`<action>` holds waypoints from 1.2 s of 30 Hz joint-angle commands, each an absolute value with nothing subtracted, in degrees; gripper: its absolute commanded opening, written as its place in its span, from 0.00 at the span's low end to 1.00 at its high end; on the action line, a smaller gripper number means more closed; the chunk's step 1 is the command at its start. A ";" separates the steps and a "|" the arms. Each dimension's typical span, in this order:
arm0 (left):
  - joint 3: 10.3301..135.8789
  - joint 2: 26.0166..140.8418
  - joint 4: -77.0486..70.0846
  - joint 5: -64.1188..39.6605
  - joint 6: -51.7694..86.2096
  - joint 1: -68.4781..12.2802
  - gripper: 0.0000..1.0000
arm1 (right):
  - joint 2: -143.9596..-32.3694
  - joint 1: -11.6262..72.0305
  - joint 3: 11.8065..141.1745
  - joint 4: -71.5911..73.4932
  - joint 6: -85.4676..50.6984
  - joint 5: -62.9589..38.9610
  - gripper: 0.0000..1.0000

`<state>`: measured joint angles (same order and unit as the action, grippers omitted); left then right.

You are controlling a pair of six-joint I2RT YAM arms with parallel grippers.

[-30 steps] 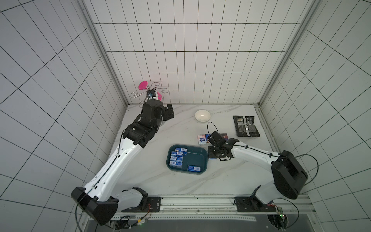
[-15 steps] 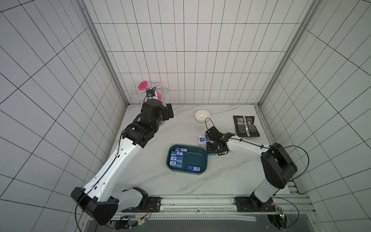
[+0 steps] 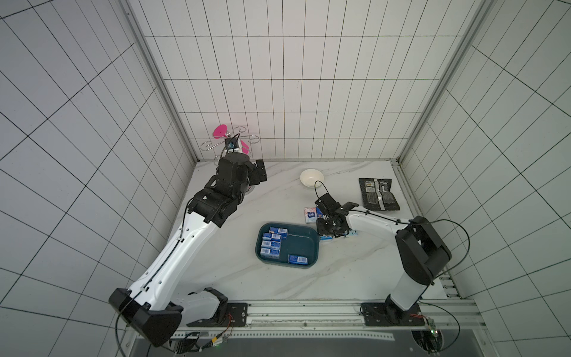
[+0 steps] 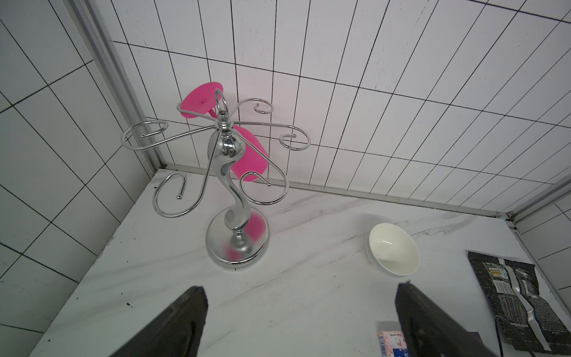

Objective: Take the pocket tissues out of the storage box
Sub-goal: Move the pocket tissues to the center of the board, then adjust the storage box at the center of the board.

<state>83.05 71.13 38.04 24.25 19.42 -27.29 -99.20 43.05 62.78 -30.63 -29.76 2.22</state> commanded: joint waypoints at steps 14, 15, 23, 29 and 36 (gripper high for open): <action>83.88 70.23 38.30 24.35 19.08 -26.98 0.98 | -93.67 47.45 66.17 -34.31 -29.43 3.69 0.54; 83.87 70.23 38.26 24.27 19.07 -26.98 0.98 | -93.86 47.71 65.96 -33.93 -29.61 3.16 0.51; 83.78 70.14 38.33 24.52 18.90 -26.98 0.98 | -95.83 48.06 65.88 -30.12 -30.36 -1.67 0.26; 83.66 70.22 38.32 24.52 18.98 -26.98 0.98 | -98.28 48.94 66.58 -28.26 -31.36 -4.60 0.20; 83.61 70.01 38.29 24.61 18.80 -26.98 0.98 | -100.62 48.89 67.18 -28.13 -31.75 -3.19 0.16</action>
<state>83.05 71.09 38.06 24.21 19.44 -27.27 -99.50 48.77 64.62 -28.34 -30.89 -3.55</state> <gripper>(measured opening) 0.983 0.164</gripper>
